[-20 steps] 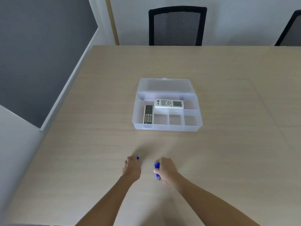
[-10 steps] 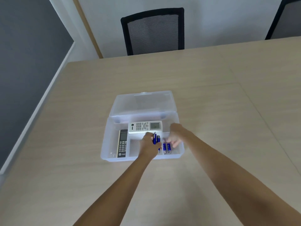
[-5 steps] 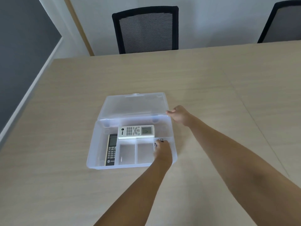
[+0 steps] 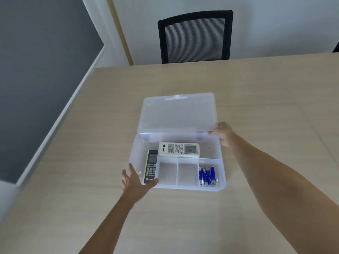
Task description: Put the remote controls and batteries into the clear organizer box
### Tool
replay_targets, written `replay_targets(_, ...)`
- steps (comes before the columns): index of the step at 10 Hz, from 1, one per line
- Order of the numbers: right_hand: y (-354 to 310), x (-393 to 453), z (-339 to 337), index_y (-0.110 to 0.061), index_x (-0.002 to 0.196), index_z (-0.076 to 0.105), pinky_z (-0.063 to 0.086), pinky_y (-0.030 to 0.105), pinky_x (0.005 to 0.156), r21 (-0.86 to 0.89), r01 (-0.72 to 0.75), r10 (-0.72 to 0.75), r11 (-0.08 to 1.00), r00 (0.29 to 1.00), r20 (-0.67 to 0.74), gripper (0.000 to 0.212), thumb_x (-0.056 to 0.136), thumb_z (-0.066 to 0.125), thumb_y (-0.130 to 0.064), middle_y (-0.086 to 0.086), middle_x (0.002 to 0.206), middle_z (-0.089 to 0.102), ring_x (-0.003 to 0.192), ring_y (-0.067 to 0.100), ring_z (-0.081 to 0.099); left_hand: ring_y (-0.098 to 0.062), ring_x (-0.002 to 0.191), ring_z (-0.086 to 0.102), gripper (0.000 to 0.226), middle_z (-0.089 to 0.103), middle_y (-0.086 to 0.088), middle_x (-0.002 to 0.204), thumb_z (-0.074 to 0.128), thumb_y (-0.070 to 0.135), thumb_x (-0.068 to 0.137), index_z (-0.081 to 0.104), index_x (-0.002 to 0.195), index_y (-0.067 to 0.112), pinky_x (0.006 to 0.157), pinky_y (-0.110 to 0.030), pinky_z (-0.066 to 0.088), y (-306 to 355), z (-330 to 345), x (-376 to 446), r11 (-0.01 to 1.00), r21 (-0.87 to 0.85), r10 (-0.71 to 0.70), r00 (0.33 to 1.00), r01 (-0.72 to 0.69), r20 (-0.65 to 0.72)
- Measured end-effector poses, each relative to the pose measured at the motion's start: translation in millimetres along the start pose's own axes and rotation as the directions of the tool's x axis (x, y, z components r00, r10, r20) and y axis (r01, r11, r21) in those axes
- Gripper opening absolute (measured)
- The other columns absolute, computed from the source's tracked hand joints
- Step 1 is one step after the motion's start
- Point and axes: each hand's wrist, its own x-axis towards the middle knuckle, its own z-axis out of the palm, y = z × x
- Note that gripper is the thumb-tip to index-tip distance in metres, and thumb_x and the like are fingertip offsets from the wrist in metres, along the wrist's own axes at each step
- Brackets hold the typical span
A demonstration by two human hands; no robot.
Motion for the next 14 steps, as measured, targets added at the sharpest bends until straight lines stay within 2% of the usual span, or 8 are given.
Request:
replay_targets(2, -25, -41, 3, -0.012, 0.125, 0.044, 0.05, 0.039, 0.092, -0.201, 0.291, -0.32, 0.935, 0.939, -0.128, 0.066, 0.071, 0.081, -0.015, 0.007, 0.124, 0.057, 0.112, 0.024, 0.056, -0.042, 0.142, 0.023, 0.15, 0.002, -0.016, 0.153, 0.085, 0.054, 0.058, -0.026, 0.149, 0.01, 0.116, -0.052, 0.03, -6, 6, 10, 0.995, 0.07, 0.067, 0.997, -0.068, 0.028)
replay_targets(4, -39, -124, -24, -0.024, 0.134, 0.05, 0.038, 0.046, 0.112, 0.58, 0.151, -0.298, 0.8, 0.94, 0.166, 0.086, 0.077, 0.021, -0.081, 0.002, 0.136, 0.053, 0.127, 0.03, 0.051, -0.04, 0.141, 0.025, 0.146, 0.006, -0.017, 0.153, 0.084, 0.055, 0.06, -0.021, 0.151, 0.011, 0.116, -0.047, 0.031, -4, 2, 2, 0.997, 0.015, 0.075, 0.997, -0.076, 0.034)
replay_targets(5, -11, -158, -39, -0.012, 0.124, 0.053, 0.049, 0.041, 0.1, 0.57, 0.079, -0.21, 0.818, 0.963, 0.168, 0.081, 0.079, 0.038, -0.077, 0.007, 0.125, 0.057, 0.109, 0.02, 0.068, -0.033, 0.144, 0.027, 0.107, 0.011, -0.01, 0.16, 0.063, 0.059, 0.081, -0.003, 0.156, 0.019, 0.115, -0.047, 0.031, -4, -17, 2, 0.927, -0.375, 0.027, 0.993, 0.019, 0.117)
replay_targets(6, 36, -205, -20, -0.026, 0.083, 0.07, 0.054, 0.027, 0.079, 0.258, 0.212, -0.243, 0.943, 0.965, 0.095, 0.013, 0.089, 0.063, -0.035, -0.01, 0.082, 0.076, 0.077, 0.012, 0.073, -0.03, 0.142, 0.037, 0.078, 0.034, -0.007, 0.157, 0.021, 0.069, 0.092, 0.03, 0.151, 0.019, 0.117, -0.055, 0.025, -29, -42, -4, 0.466, -0.853, -0.013, 0.966, 0.235, 0.259)
replay_targets(7, 73, -201, -9, -0.022, 0.098, 0.066, 0.058, 0.032, 0.071, 0.035, 0.201, -0.199, 0.979, 0.979, -0.037, 0.019, 0.081, 0.075, -0.025, 0.006, 0.103, 0.074, 0.093, 0.029, 0.07, -0.028, 0.142, 0.036, 0.083, 0.038, -0.003, 0.154, 0.023, 0.076, 0.086, 0.031, 0.149, 0.023, 0.118, -0.057, 0.022, -31, -37, 1, 0.428, -0.878, 0.005, 0.97, 0.216, 0.241)
replay_targets(9, 96, -181, 11, -0.017, 0.128, 0.051, 0.05, 0.042, 0.099, -0.279, 0.112, -0.135, 0.954, 0.989, -0.063, 0.086, 0.054, 0.092, -0.033, 0.003, 0.124, 0.064, 0.116, 0.024, 0.061, -0.026, 0.126, 0.049, 0.101, 0.052, -0.007, 0.134, 0.093, 0.027, 0.054, 0.04, 0.138, 0.013, 0.098, -0.034, 0.047, -18, -12, 0, 0.928, -0.357, 0.062, 0.99, -0.105, -0.129)
replay_targets(13, 94, -184, 23, -0.014, 0.134, 0.041, 0.043, 0.028, 0.086, -0.311, 0.029, -0.086, 0.95, 0.982, -0.171, 0.106, 0.046, 0.096, -0.033, 0.005, 0.133, 0.055, 0.117, 0.022, 0.054, -0.028, 0.125, 0.044, 0.093, 0.047, -0.012, 0.133, 0.092, 0.026, 0.054, 0.042, 0.129, 0.005, 0.086, -0.031, 0.042, -12, -12, 8, 0.979, -0.168, 0.099, 0.988, -0.118, -0.12)
replay_targets(14, 84, -195, 25, -0.009, 0.149, 0.013, 0.036, 0.037, 0.11, -0.4, 0.014, -0.068, 0.917, 0.99, -0.121, 0.119, 0.061, 0.088, -0.039, 0.014, 0.154, 0.026, 0.142, 0.029, 0.029, -0.031, 0.142, 0.03, 0.111, 0.023, -0.013, 0.153, 0.09, 0.033, 0.059, 0.026, 0.145, 0.005, 0.111, -0.039, 0.035, -14, -11, -2, 0.978, -0.161, 0.111, 0.985, -0.131, -0.13)
